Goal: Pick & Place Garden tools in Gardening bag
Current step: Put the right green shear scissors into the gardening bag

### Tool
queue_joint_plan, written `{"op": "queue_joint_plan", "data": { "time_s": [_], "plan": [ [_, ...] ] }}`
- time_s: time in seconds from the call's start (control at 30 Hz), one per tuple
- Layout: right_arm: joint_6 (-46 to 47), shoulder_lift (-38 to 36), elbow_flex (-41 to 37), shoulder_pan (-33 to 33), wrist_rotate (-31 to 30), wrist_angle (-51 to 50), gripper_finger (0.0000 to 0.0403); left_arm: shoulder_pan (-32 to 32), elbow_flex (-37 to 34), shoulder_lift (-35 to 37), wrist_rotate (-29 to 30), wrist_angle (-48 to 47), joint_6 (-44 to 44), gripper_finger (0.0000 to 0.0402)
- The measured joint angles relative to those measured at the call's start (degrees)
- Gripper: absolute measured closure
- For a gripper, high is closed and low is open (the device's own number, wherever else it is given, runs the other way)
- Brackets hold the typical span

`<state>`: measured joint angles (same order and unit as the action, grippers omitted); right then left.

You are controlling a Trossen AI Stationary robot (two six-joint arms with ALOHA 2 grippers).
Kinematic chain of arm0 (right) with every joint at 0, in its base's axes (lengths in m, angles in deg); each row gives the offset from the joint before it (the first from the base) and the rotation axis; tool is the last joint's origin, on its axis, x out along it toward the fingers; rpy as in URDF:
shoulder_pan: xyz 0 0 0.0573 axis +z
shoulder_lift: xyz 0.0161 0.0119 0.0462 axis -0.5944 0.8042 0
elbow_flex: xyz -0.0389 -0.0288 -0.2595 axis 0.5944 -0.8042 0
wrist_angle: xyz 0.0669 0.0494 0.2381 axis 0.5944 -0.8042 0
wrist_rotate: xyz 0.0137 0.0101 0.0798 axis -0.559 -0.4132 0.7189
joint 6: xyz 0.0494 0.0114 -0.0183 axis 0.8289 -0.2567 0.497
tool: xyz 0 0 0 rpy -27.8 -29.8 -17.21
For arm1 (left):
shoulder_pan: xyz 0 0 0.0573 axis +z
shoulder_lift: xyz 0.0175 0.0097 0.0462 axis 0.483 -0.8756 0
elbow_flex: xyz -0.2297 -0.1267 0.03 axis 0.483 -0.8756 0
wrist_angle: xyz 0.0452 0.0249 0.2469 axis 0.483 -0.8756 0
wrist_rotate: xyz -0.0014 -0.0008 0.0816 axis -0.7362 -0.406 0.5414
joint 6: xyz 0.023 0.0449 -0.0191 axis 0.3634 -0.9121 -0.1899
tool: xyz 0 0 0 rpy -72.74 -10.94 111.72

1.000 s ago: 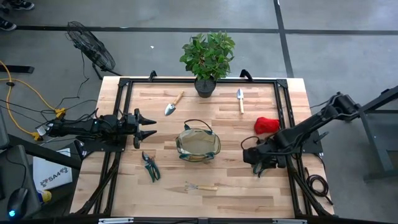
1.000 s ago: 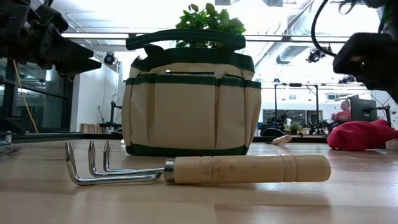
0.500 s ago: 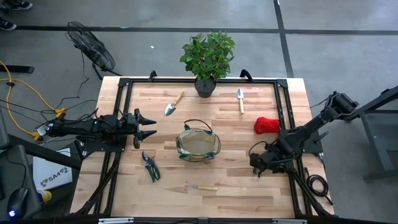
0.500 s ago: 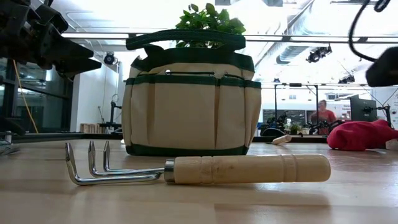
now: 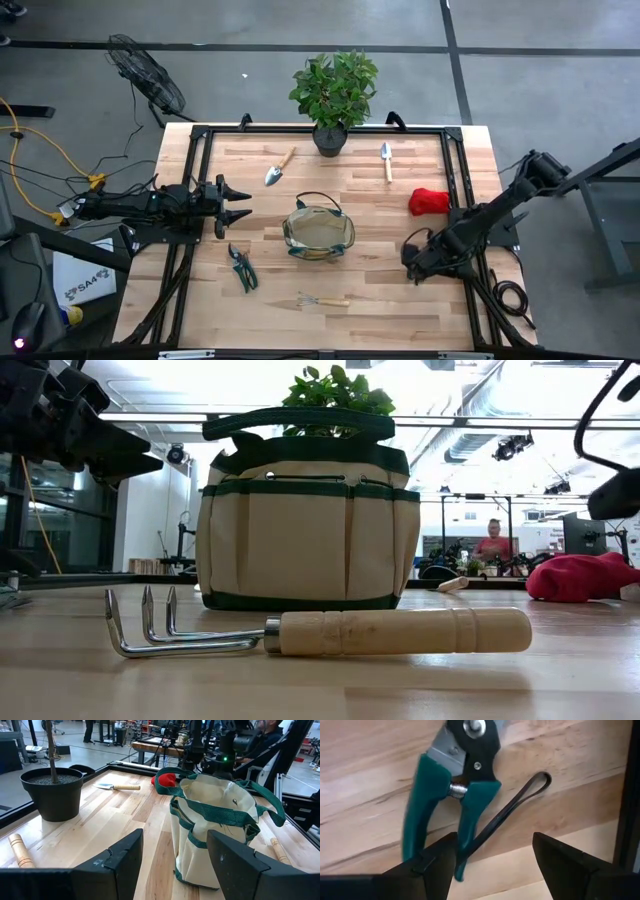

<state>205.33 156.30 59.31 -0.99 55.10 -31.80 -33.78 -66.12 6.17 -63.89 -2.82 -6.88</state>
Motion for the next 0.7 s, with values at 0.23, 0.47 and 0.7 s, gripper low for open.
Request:
{"op": "queue_joint_plan", "data": {
  "time_s": [0.23, 0.47, 0.7],
  "plan": [
    [-0.18, 3.03, 0.00, 0.00, -0.32, 2.77, 0.0151, 0.01, 0.01, 0.00, 0.00, 0.00, -0.02, 0.0188],
    [-0.65, 5.72, 0.00, 0.00, -0.30, 3.71, 0.0151, 0.02, 0.01, 0.00, 0.00, 0.01, -0.01, 0.0188],
    [-0.71, 5.90, 0.04, 0.00, -1.13, 4.34, 0.0152, 0.02, 0.02, 0.00, 0.00, 0.02, -0.02, 0.0188]
  ]
}}
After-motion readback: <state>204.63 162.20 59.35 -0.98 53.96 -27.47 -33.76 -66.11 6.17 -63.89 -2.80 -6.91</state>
